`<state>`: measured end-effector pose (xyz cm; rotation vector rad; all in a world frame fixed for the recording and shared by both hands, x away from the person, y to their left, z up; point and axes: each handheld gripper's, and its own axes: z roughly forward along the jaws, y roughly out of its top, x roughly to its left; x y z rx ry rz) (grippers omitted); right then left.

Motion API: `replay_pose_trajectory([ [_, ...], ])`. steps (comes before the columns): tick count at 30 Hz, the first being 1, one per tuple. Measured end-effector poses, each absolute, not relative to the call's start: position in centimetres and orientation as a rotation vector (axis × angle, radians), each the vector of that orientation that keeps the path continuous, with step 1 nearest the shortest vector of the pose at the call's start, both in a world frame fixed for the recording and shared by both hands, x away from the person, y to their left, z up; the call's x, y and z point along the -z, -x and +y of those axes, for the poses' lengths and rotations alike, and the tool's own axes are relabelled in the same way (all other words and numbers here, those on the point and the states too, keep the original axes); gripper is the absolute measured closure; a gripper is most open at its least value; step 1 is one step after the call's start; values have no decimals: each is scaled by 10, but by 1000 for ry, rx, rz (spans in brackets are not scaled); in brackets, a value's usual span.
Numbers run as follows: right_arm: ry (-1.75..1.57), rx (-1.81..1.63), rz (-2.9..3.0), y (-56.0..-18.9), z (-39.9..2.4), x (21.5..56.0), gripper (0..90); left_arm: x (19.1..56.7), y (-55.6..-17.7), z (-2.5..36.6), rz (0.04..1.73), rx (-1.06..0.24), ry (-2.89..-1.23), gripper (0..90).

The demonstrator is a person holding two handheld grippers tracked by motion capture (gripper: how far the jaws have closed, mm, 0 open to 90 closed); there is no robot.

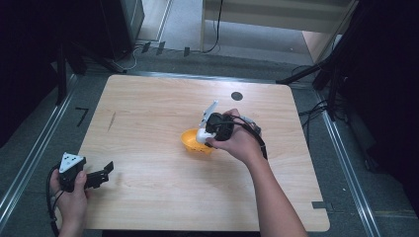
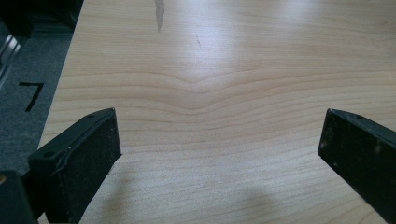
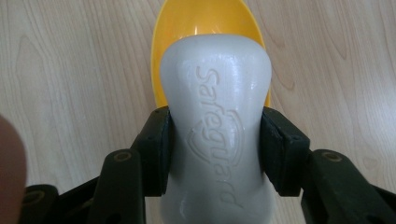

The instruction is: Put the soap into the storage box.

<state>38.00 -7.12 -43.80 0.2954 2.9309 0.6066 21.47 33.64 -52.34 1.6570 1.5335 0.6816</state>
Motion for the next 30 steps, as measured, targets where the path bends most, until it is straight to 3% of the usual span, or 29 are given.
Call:
replay_pose_trajectory([
  [26, -216, -511, 2995, -397, -39, 467, 508, 523, -215, 336, 1532, -682, -1654, 0],
  [30, -235, -545, 3004, -397, -41, 467, 469, 523, -215, 337, 1531, -684, -1655, 0],
])
